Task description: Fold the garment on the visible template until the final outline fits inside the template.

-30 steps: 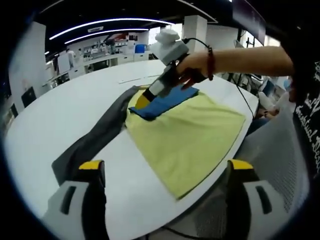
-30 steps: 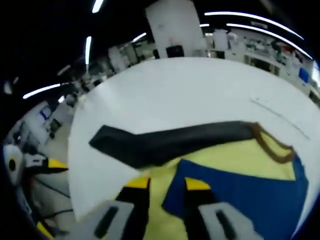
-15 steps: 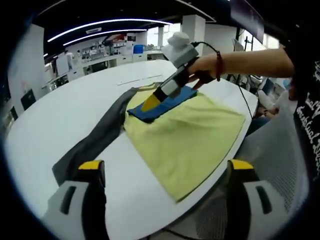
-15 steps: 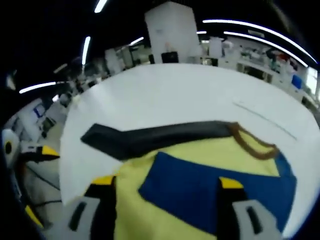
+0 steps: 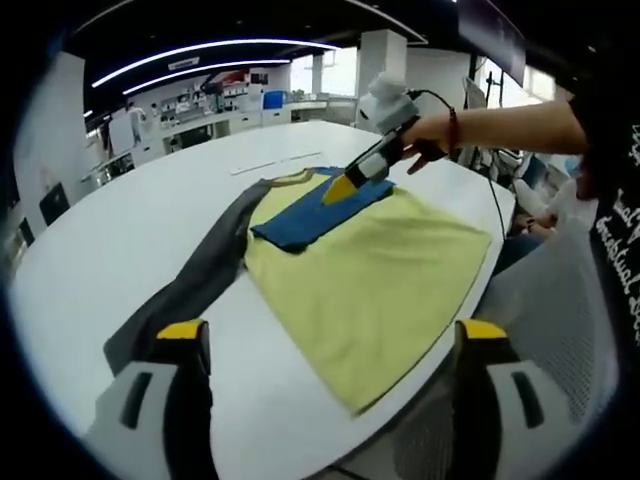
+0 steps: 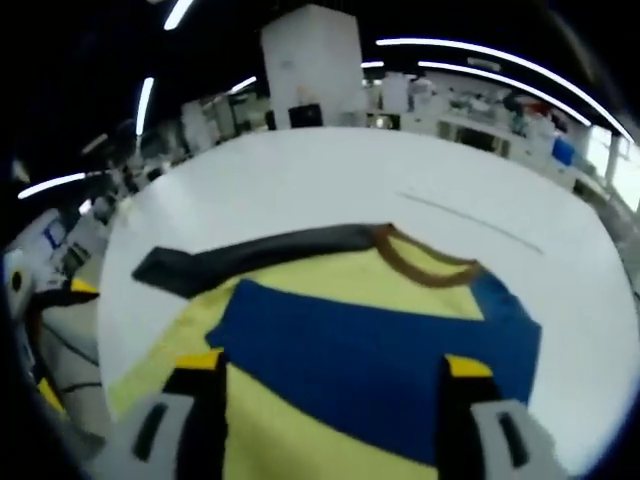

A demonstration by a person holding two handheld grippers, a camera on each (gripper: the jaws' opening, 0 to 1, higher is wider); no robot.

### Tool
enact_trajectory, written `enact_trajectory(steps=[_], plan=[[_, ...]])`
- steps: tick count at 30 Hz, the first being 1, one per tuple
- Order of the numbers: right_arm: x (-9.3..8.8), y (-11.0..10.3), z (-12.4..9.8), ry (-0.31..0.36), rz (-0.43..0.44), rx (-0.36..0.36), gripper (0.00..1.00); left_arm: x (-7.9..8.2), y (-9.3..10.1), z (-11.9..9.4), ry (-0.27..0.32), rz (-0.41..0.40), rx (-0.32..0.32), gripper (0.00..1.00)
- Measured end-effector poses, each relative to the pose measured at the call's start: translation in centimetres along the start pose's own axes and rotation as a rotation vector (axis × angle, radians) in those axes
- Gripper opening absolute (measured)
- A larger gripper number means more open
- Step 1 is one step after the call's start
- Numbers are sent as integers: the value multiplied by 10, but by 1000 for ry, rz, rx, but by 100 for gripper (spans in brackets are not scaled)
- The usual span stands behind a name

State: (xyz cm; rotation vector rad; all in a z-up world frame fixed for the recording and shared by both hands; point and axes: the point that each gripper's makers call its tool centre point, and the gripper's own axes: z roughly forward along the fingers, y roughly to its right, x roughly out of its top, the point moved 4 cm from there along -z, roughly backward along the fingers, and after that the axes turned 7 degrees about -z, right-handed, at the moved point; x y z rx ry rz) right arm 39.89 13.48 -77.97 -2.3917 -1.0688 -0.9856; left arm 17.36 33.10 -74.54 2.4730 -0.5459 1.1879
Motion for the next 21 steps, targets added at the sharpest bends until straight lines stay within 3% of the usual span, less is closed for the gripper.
enact_trajectory(steps=[10,18,21], plan=[[-30,49,-31,-21,66,-76,80,2,4,5,-1,-6,-15,99],[-56,78,-44,-48,66,-139,67,3,10,9,-4,-3,-29,99],[-65,80,-50,-61,89,-140,65,3,11,10,-4,-6,-32,98]])
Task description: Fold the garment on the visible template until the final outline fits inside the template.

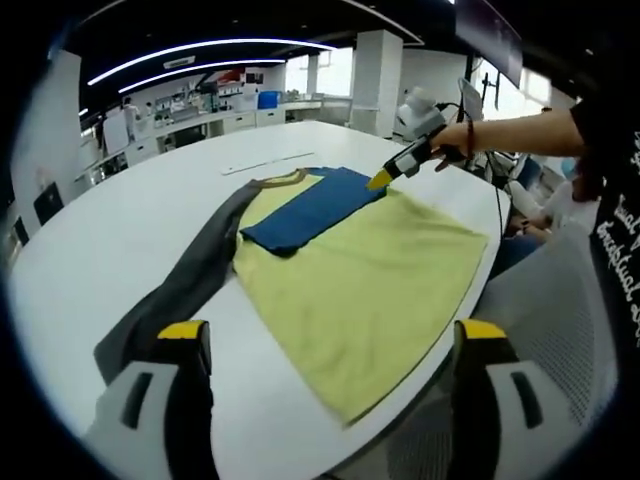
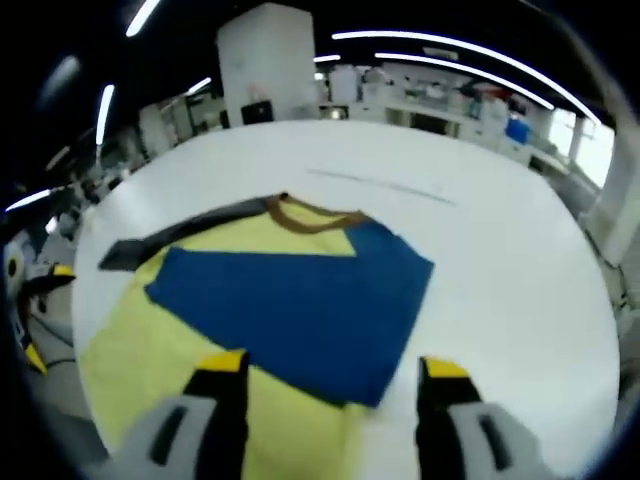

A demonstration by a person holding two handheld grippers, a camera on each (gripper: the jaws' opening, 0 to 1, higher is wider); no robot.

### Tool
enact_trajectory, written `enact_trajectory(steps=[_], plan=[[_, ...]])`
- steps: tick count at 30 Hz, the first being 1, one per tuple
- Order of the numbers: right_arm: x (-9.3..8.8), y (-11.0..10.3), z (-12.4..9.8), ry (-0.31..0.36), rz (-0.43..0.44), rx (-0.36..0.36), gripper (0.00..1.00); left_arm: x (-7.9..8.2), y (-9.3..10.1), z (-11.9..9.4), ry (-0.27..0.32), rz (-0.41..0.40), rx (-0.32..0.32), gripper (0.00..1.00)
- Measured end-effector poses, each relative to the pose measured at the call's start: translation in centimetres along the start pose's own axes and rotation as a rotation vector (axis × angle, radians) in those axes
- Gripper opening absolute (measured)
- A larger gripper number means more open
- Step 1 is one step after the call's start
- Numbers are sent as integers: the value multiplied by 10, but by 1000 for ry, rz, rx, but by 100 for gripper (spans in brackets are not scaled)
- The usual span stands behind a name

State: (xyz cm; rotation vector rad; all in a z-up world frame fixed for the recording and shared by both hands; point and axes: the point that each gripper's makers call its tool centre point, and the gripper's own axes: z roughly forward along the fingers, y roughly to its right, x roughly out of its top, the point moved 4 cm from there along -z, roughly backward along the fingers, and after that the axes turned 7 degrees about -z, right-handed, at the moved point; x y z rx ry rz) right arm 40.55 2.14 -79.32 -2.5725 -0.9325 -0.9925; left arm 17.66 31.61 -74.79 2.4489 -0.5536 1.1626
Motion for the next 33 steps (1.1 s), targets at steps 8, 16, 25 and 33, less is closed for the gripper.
enact_trajectory(steps=[8,16,25,33], plan=[[-15,5,-8,-19,7,-5,52,-4,0,-2,-7,-7,1,98],[-26,12,-10,-18,38,-26,27,-7,2,-3,-17,-10,-2,97],[-29,12,-6,20,102,-40,10,-5,4,-2,-17,3,-4,97],[-33,15,-4,24,136,-92,5,-7,4,-1,-21,-3,1,97]])
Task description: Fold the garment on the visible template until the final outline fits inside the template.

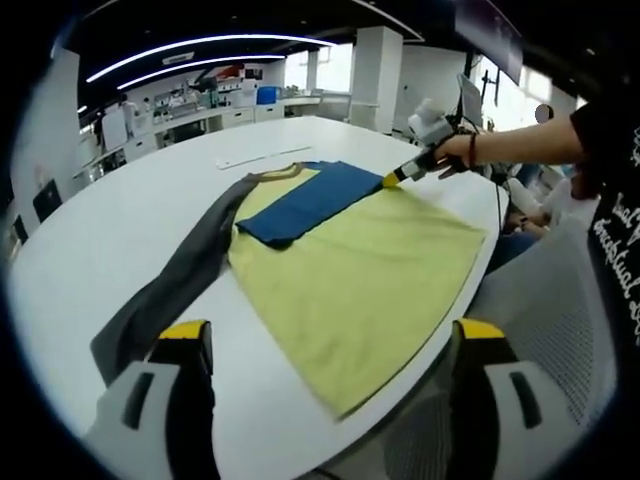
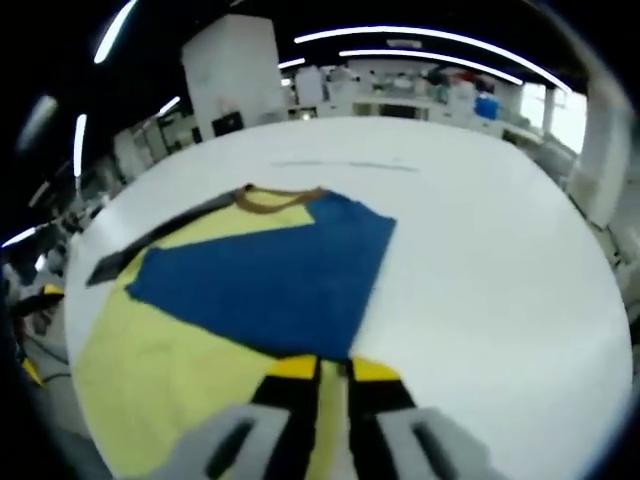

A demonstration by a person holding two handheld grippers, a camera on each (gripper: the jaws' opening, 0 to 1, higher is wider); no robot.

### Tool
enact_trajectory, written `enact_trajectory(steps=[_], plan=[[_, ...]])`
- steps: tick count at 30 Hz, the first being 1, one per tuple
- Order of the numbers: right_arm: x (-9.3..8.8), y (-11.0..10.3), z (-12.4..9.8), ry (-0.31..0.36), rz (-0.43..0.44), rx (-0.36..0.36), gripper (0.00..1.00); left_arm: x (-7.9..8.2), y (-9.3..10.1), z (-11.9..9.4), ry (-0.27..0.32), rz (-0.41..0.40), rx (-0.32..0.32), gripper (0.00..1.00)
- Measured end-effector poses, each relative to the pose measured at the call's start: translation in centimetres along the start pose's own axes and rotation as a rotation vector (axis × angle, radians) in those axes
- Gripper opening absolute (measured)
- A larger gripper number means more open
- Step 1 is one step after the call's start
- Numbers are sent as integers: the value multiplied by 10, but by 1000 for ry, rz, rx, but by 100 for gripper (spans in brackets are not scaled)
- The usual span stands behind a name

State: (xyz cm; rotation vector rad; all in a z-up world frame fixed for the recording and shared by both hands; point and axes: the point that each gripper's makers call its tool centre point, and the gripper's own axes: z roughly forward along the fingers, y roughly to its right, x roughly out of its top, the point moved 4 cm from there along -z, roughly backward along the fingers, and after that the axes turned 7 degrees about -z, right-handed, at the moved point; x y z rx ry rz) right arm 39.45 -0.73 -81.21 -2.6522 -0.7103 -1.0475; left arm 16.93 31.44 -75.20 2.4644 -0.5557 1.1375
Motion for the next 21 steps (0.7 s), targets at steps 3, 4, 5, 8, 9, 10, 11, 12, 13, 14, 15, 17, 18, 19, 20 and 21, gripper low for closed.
enact_trajectory(steps=[3,4,5,8,9,10,11,12,13,14,15,17,18,19,20,21], plan=[[-4,-5,-1,-10,-2,-26,3,-2,-1,-1,1,-2,3,97],[-4,0,0,-20,-25,-45,2,-2,-2,-1,-1,-4,6,97],[-4,0,1,-27,-65,-53,2,-3,-3,-2,-1,-5,8,97],[-2,-2,1,-26,-114,-66,1,-4,-6,-4,-2,-8,17,97],[-2,-1,1,-26,-117,-64,1,-4,-7,-5,-1,-10,21,97],[-3,1,2,-26,-119,-62,1,-5,-8,-6,-1,-12,24,97],[-3,1,2,-25,-120,-60,1,-6,-10,-7,-2,-14,27,97],[-3,1,2,-25,-118,-56,1,-6,-10,-7,-3,-15,30,97],[-3,1,2,-24,-118,-54,1,-7,-11,-8,-5,-16,35,97],[-3,1,1,-25,-125,-53,1,-7,-12,-8,-6,-17,37,97],[-4,2,0,-28,-134,-61,1,-9,-13,-8,-12,-19,42,97],[-4,4,0,-32,-142,-65,0,-11,-15,-9,-17,-21,49,97],[-4,5,1,-32,-145,-64,0,-11,-15,-9,-19,-22,53,96],[-4,5,1,-31,-149,-61,0,-12,-16,-9,-20,-24,56,96],[-4,5,1,-31,-150,-56,0,-12,-17,-10,-19,-25,58,96],[-5,6,1,-31,-146,-54,0,-12,-18,-10,-19,-28,62,96]])
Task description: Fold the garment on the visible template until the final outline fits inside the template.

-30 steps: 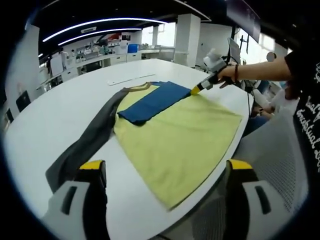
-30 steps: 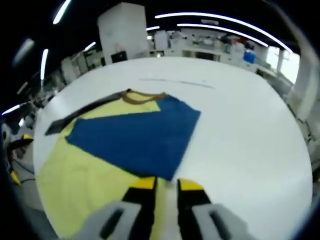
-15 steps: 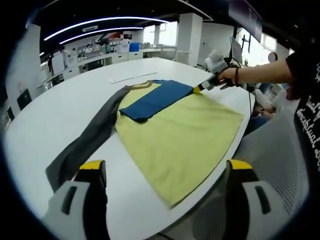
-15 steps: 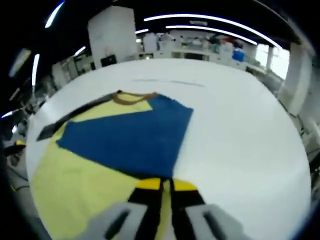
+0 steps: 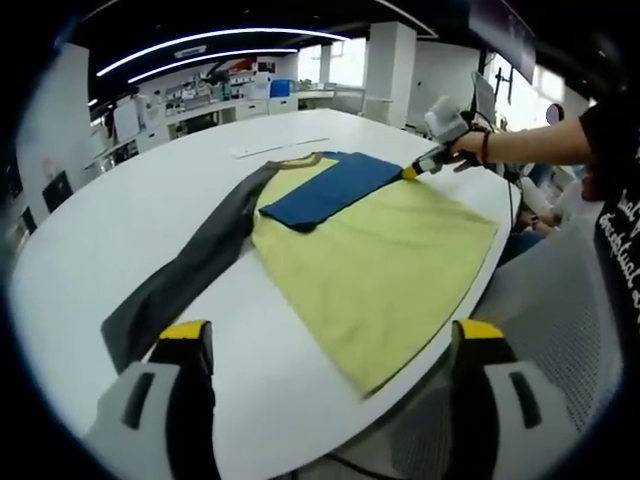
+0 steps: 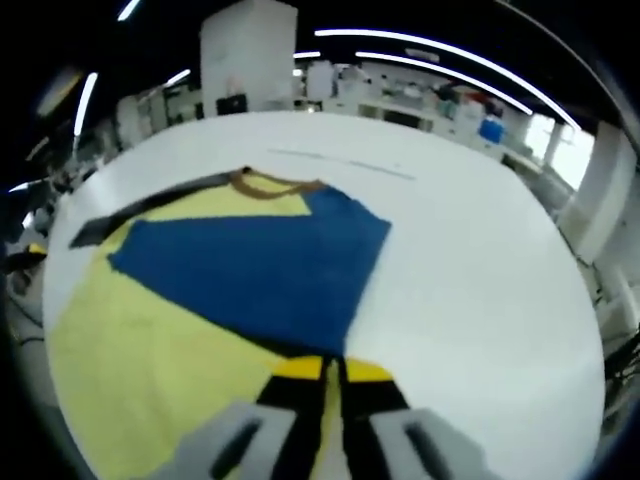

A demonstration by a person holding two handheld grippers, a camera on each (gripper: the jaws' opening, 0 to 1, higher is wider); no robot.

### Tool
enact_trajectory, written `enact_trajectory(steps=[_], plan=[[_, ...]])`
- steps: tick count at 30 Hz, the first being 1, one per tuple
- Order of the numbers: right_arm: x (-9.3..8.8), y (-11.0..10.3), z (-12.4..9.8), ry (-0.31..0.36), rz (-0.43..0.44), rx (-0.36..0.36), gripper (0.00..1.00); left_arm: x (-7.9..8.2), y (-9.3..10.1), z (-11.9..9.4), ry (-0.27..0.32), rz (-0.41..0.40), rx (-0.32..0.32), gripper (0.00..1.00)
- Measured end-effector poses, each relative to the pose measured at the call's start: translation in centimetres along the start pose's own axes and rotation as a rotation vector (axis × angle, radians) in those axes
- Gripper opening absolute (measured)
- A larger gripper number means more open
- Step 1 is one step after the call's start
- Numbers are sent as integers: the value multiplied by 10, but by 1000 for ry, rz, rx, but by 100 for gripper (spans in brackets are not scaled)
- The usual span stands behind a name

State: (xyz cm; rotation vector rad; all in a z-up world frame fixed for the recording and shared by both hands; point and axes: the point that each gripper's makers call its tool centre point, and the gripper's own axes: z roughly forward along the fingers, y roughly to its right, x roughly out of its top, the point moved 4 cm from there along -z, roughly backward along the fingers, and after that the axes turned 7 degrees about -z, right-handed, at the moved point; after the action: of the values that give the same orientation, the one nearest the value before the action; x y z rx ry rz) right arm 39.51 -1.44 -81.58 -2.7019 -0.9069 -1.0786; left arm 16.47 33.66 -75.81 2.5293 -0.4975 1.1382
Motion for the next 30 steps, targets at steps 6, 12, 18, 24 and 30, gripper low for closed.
enact_trajectory(steps=[6,12,18,24,30], plan=[[-4,4,-2,3,42,7,0,0,-5,-2,4,-10,20,96],[-7,2,-7,-5,46,5,0,-2,-15,-8,10,-30,55,96],[-8,4,-9,-4,28,11,3,-5,-31,-13,14,-43,84,96],[-9,5,-13,14,124,46,31,-7,-46,-17,18,-46,100,95],[2,-1,-21,84,138,104,55,-4,-51,-18,28,-65,103,95]])
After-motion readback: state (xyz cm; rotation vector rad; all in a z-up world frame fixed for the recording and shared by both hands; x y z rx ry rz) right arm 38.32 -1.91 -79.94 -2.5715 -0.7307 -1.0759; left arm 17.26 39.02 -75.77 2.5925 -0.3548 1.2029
